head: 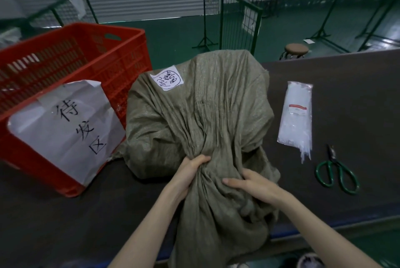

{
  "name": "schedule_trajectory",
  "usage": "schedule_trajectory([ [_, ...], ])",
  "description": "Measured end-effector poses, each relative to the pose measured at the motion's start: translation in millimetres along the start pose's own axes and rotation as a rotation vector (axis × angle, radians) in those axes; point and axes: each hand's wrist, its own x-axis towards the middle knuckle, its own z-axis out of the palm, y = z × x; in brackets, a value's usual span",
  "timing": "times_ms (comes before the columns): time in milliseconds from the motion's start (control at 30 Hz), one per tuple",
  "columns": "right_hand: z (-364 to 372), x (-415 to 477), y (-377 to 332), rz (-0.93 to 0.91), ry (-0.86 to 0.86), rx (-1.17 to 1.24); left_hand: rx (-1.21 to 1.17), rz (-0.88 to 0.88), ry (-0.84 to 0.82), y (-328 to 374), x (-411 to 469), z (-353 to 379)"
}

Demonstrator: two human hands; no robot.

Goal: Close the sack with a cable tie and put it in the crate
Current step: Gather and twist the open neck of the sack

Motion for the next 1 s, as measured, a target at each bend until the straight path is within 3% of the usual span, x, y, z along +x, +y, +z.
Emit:
schedule_trajectory([
  [133,6,-17,-16,-0.071,-0.093,0.038,-0.025,0.005,-0.154,8,6,11],
  [233,6,-21,-25,-0.165,-0.040,0.007,-0.006,0.007,-0.250,16,10,14],
  [600,-34,-19,-46,-0.278,0.289,0.231,0.009,0.198,0.038,61,31,62],
  [800,-46,-25,-40,-0.312,0.380,0.069,-0.090,0.189,0.232,64,49,77],
  [867,-43,-26,-34,-0.400,0.437,0.061,-0.117,0.130,0.209,60,52,76],
  [1000,-36,-24,-30,-0.560,0.445,-0.022,-0.133,-0.090,0.008,52,49,77],
])
